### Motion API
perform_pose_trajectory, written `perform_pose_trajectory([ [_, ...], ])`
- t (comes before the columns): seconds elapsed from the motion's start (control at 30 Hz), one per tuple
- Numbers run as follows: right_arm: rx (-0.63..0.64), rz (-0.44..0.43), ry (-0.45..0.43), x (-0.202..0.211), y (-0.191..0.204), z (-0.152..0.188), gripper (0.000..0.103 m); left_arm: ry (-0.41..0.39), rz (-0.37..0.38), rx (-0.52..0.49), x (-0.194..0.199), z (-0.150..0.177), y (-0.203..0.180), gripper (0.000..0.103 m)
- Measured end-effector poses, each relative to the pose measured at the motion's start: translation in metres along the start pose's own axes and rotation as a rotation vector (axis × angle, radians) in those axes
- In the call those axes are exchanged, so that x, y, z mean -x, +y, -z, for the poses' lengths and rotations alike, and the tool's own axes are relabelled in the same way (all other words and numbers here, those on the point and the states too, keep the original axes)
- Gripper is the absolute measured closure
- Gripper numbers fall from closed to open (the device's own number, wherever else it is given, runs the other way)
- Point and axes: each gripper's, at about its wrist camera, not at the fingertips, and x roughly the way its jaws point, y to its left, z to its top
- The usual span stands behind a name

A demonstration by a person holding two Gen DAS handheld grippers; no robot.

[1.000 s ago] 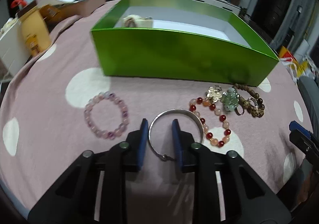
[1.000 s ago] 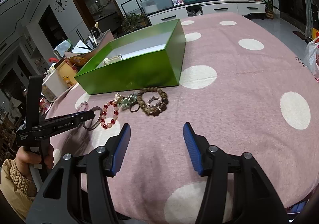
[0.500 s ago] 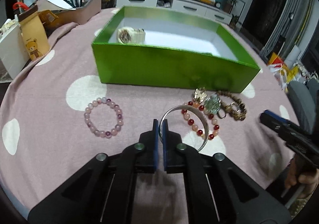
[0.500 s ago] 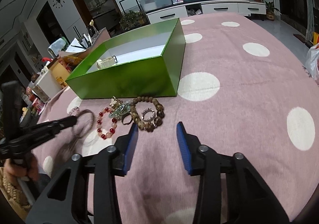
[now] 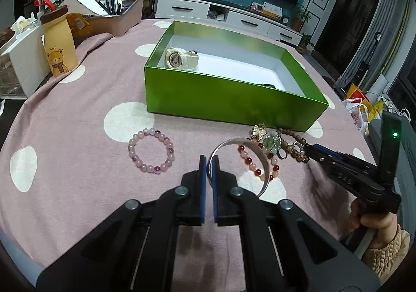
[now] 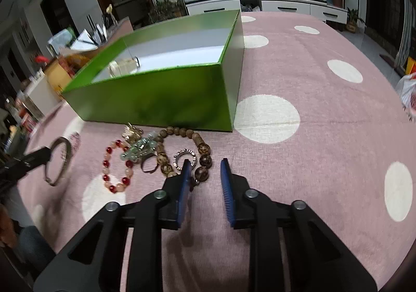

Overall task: Organize jewelry
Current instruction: 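Grasp the brown wooden bead bracelet with the right tool while the left tool holds the bangle, then lower the bangle and bead bracelet into the green box and open both tools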

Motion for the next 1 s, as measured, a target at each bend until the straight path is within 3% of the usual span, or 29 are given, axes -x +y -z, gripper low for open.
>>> perform_pose_trajectory([
  [0.1,0.036,0.031,0.018,-0.006,0.004,-0.003,0.092,-0.007,0.004,0.002,0.003,-0.001,0.001,0.099],
  [0.27,0.064,0.044,0.012,-0.003,0.008,-0.004,0.093,-0.014,0.013,0.007,0.006,-0.002,0.003,0.099],
  [0.63,0.122,-0.021,-0.143,0.057,0.021,-0.029,0.093,-0.049,0.026,0.005,0.018,-0.01,0.004,0.099],
  [1.0,0.152,-0.074,-0.253,0.095,0.027,-0.056,0.093,-0.105,0.021,-0.032,0.032,-0.042,-0.007,0.099],
])
